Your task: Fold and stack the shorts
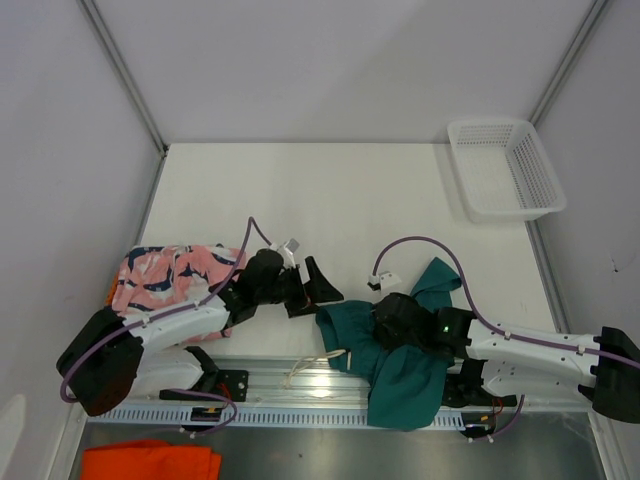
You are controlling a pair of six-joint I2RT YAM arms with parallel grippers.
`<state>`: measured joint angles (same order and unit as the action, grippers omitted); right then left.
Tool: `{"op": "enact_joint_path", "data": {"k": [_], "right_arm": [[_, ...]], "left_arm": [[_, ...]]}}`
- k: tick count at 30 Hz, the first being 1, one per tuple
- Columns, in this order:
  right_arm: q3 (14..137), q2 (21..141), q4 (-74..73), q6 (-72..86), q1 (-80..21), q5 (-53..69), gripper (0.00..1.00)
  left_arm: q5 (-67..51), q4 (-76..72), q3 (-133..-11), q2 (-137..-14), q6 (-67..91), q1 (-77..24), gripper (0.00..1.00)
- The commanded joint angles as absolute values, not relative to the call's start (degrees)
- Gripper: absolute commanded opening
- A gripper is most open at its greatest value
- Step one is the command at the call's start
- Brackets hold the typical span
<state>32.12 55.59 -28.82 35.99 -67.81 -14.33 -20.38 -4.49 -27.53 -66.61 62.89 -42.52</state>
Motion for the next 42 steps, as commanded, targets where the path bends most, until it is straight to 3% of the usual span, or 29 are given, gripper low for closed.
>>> {"op": "enact_joint_path", "data": {"k": [1,8,14,19,20,22,24,29,33,34,35,38,42], "right_arm": [[31.7,55.2,-29.7,36.5,-68.2,-16.7,0.00],[32.0,54.5,-29.7,36.7,-68.3,-17.4,0.00],[31.4,52.9,-27.5,37.3,-69.5,-18.5,0.00],[30.8,52.6,-24.8,37.0,-72.2,-20.1,0.00],[30.9,52.6,-24.7,37.0,-73.0,-20.7,0.00],[31.0,52.6,-24.3,36.9,-73.9,-21.7,0.00],[30.9,51.9,-23.6,36.6,-75.1,-22.1,0.00],[30.8,50.5,-21.1,35.0,-76.7,-23.8,0.00],[30.1,49.7,-16.5,31.4,-79.1,-22.4,0.02],[29.9,49.7,-15.1,30.6,-79.8,-20.8,0.06],[29.3,50.1,-13.7,29.5,-80.7,-19.4,0.19],[28.8,52.4,-10.4,27.9,-84.2,-19.5,0.32],[28.7,53.7,-13.9,32.1,-84.7,-25.5,0.19]], "left_arm": [[-23.1,-11.9,-26.8,-68.2,66.9,-43.7,0.99],[-19.5,-13.5,-24.8,-67.9,68.6,-46.0,0.98],[-19.0,-21.1,-21.7,-71.7,71.5,-46.1,0.88],[-15.4,-33.0,-19.2,-77.8,73.6,-46.1,0.45],[-15.1,-33.7,-20.5,-80.2,72.6,-46.1,0.39],[-16.0,-32.7,-23.9,-83.0,71.5,-46.1,0.16],[-16.8,-32.2,-28.8,-86.3,69.6,-45.9,0.00],[-17.3,-29.7,-39.7,-85.6,59.8,-42.2,0.00],[-10.0,-11.0,-55.9,-76.9,44.5,-41.0,0.00],[-7.5,-5.6,-58.2,-75.0,42.0,-41.0,0.00],[-4.1,-4.2,-58.7,-73.1,38.7,-40.6,0.00],[-0.9,-1.6,-58.6,-65.4,33.8,-38.1,0.00],[-1.1,2.5,-58.4,-57.7,30.9,-33.0,0.00]]}}
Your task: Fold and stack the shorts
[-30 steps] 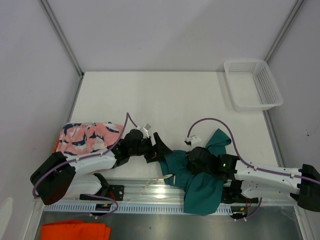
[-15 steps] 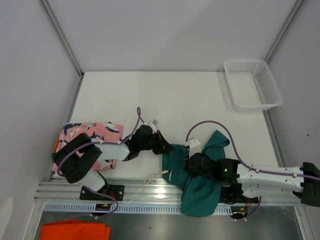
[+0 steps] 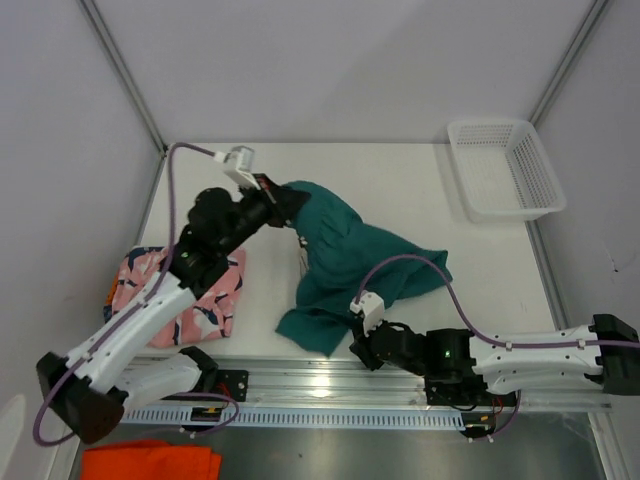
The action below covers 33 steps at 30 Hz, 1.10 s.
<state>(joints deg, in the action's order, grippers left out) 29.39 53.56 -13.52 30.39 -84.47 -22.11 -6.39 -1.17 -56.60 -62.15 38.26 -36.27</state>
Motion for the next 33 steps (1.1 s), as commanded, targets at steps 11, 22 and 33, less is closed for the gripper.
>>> {"op": "enact_joint_path", "data": {"k": [11,22,33], "right_arm": [[27.2,43.5,-13.1,32.1,-84.6,-28.3,0.71],[35.3,46.3,-19.3,27.1,-54.9,-12.1,0.77],[43.2,69.5,-5.2,23.6,-35.0,8.1,0.78]], "left_arm": [[-8.9,8.2,-65.6,-50.9,21.1,-31.0,0.00],[-4.7,19.9,-69.8,-49.3,19.6,-30.9,0.00],[-5.3,24.8,-66.2,-43.3,17.2,-30.9,0.00]]}}
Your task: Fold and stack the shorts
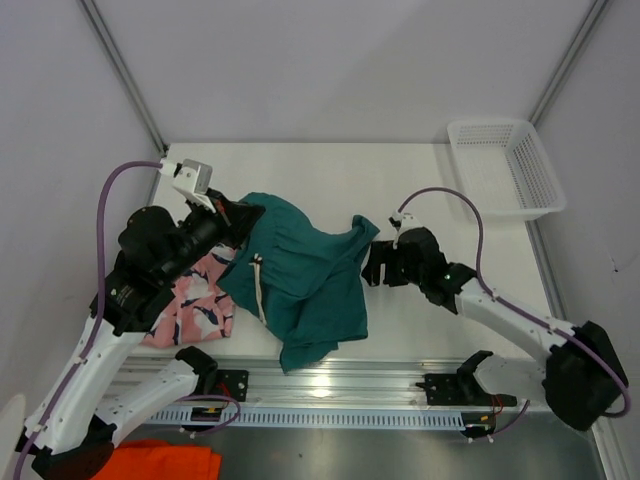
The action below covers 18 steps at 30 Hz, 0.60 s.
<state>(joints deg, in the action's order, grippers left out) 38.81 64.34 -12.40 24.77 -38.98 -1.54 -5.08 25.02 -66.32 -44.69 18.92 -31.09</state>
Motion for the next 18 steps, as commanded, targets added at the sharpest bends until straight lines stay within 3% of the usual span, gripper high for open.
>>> {"op": "enact_joint_path", "data": {"k": [1,14,17,18], "right_arm": [[43.9,71.3,-3.1,23.6,-34.2,8.7,0.77],[57.8,100.1,9.8,31.0,-29.4,9.1,0.76],[60.0,104.2,10.7,33.1,-29.2,5.9,0.51],[60.3,104.8,11.9,33.4,-29.0,5.5,0.27]], "left_arm": [[-5.3,24.9,-65.9,-43.2,17.2,-30.9,0.00],[-4.8,26.1,-65.3,-43.7,17.5,-30.9,0.00],[-2.3,27.3,-65.9,-44.4,18.0,-30.9,0.00],[-1.2,27.7,-66.1,-44.6,18.7,-31.0,0.00]]}}
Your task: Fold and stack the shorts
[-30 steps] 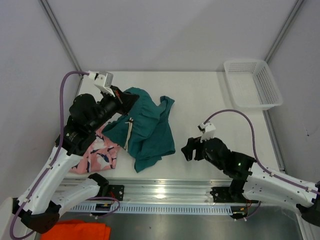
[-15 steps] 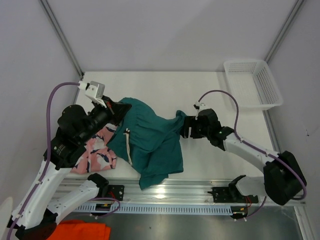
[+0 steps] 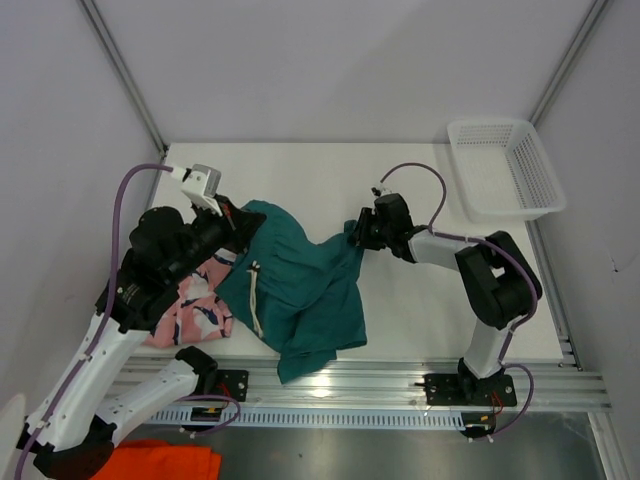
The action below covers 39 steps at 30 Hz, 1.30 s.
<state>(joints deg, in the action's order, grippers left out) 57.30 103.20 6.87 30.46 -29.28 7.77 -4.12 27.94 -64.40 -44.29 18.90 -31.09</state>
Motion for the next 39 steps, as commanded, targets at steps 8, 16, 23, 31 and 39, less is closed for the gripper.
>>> {"op": "enact_joint_path", "data": {"k": [8,16,23,31,39], "right_arm": [[69.8,104.1,1.5,29.1,-22.6,-8.5,0.00],[89.6,107.1,-13.3,22.7,-17.8,-8.9,0.85],[75.5,89.8,-16.7,20.5,-20.6,2.5,0.88],[52.3,70.7,-22.1,24.0,-35.4,-6.0,0.65],[44.0,70.1,-19.6,29.1,-41.1,-10.0,0.54]], "left_arm": [[13.8,23.4,-65.5,-54.3,25.0,-30.0,0.00],[1.9,16.2,-76.6,-79.8,32.8,-17.4,0.49],[3.7,29.1,-83.8,-84.8,32.3,-17.1,0.99],[-4.8,23.8,-59.5,-66.9,34.9,-19.0,0.99],[-8.0,17.0,-39.8,-59.1,36.6,-21.4,0.99]]}}
